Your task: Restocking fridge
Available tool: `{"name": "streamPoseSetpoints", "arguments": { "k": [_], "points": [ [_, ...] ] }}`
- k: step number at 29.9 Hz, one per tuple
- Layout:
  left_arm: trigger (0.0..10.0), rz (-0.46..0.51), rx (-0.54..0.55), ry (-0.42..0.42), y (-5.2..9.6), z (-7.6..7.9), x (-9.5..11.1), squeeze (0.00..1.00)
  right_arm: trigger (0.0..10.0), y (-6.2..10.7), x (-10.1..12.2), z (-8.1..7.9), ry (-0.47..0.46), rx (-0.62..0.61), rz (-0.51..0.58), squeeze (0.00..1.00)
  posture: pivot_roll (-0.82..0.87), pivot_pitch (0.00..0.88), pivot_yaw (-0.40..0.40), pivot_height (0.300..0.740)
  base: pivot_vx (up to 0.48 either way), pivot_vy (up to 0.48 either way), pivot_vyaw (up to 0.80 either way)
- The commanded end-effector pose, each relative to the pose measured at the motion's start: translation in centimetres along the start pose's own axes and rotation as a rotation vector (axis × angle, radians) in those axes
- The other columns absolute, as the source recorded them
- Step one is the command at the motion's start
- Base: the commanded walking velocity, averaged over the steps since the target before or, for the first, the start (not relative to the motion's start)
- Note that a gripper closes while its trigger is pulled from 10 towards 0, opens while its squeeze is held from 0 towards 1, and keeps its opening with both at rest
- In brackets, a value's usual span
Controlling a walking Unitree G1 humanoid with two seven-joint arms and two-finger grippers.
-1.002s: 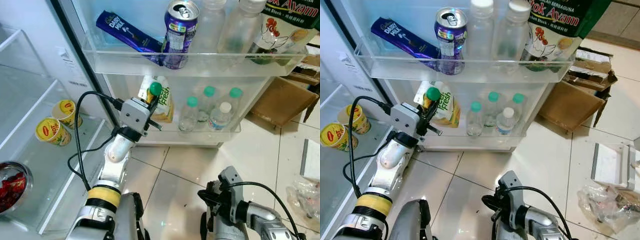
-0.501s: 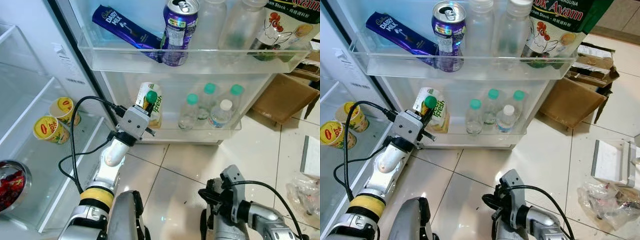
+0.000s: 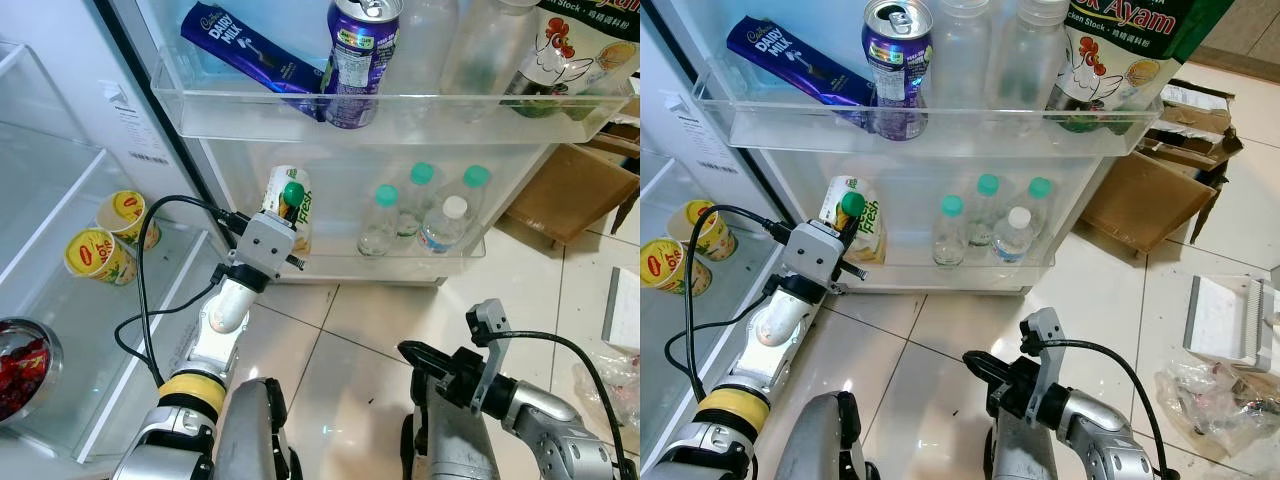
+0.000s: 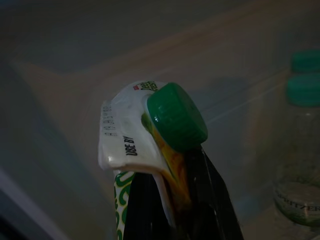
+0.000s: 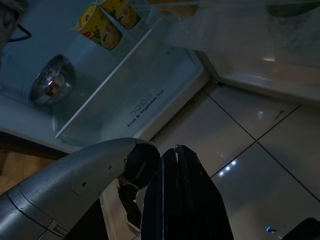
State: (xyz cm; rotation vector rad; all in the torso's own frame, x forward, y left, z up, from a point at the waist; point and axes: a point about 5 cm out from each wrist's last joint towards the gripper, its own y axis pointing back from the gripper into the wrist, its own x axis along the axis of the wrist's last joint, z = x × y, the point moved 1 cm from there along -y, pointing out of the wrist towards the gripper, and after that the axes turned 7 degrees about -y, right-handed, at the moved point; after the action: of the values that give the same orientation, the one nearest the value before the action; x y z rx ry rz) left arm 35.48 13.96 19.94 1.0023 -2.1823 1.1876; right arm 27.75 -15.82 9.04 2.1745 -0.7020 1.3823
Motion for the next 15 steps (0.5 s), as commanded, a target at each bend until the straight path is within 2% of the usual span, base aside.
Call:
{"name": "streamPoseSetpoints", "arguments": {
  "k": [1, 8, 10, 15],
  "points": [
    [10.0, -0.042, 0.022, 0.042, 0.7, 0.6, -0.8, 0.0, 10.0, 0.4, -0.8, -0.3, -0.044, -0.003, -0.014, 0.0, -0.17, 0.461, 0.005, 0.555, 0.0, 0.0, 0.0],
    [10.0, -0.133, 0.107, 0.131, 1.1, 1.2, -2.1, 0.0, 10.0, 0.3, -0.7, -1.0, -0.075, 0.02, -0.002, 0.0, -0.16, 0.461, 0.01, 0.555, 0.0, 0.0, 0.0],
    [10.0, -0.135, 0.09, 0.156, 0.5, 2.2, -1.9, 0.0, 10.0, 0.2, -0.5, -1.3, -0.079, 0.032, 0.003, 0.0, -0.16, 0.461, 0.01, 0.555, 0.0, 0.0, 0.0],
    [10.0, -0.141, 0.068, 0.222, -0.3, 3.4, -1.7, 0.0, 10.0, 0.2, -0.5, -1.4, -0.079, 0.032, 0.001, 0.0, -0.17, 0.463, 0.012, 0.555, 0.0, 0.0, 0.0]
  ]
}}
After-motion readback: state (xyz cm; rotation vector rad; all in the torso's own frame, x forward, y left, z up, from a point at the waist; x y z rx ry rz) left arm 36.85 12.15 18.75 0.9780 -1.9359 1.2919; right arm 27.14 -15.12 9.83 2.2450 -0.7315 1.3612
